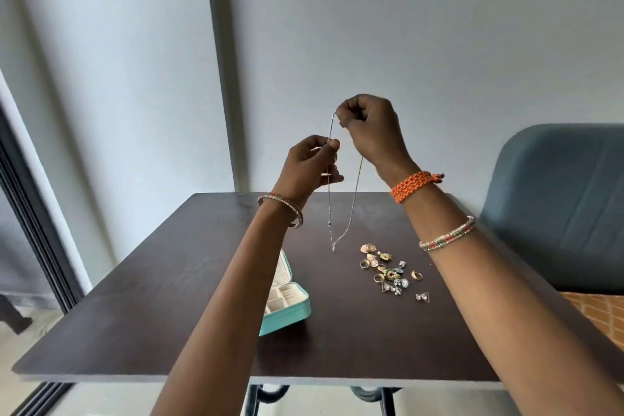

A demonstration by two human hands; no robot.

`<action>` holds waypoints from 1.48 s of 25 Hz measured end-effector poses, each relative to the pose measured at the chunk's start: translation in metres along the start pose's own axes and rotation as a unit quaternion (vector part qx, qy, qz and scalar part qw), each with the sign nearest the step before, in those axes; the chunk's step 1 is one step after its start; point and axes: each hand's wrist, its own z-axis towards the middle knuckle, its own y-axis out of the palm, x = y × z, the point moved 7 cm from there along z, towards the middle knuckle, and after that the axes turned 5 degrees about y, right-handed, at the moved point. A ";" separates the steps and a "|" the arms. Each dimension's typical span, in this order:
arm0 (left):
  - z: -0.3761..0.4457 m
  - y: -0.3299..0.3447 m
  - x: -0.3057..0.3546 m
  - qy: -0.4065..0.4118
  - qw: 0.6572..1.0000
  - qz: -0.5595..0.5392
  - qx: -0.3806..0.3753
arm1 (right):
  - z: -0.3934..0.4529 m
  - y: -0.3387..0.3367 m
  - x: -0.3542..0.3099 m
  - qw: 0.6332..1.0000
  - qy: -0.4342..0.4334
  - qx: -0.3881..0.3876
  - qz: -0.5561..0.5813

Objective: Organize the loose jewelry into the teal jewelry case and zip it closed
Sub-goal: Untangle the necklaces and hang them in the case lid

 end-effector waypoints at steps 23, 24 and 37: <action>-0.155 0.007 0.027 -0.055 0.985 -0.161 0.042 | -0.183 -0.022 -0.049 0.980 0.074 -0.182 0.010; -0.161 0.004 0.023 -0.075 0.985 -0.151 0.043 | -0.185 -0.019 -0.044 0.984 0.070 -0.162 0.019; -0.164 -0.046 -0.026 -0.162 0.938 -0.293 0.084 | -0.183 -0.006 0.035 0.964 0.209 -0.147 0.079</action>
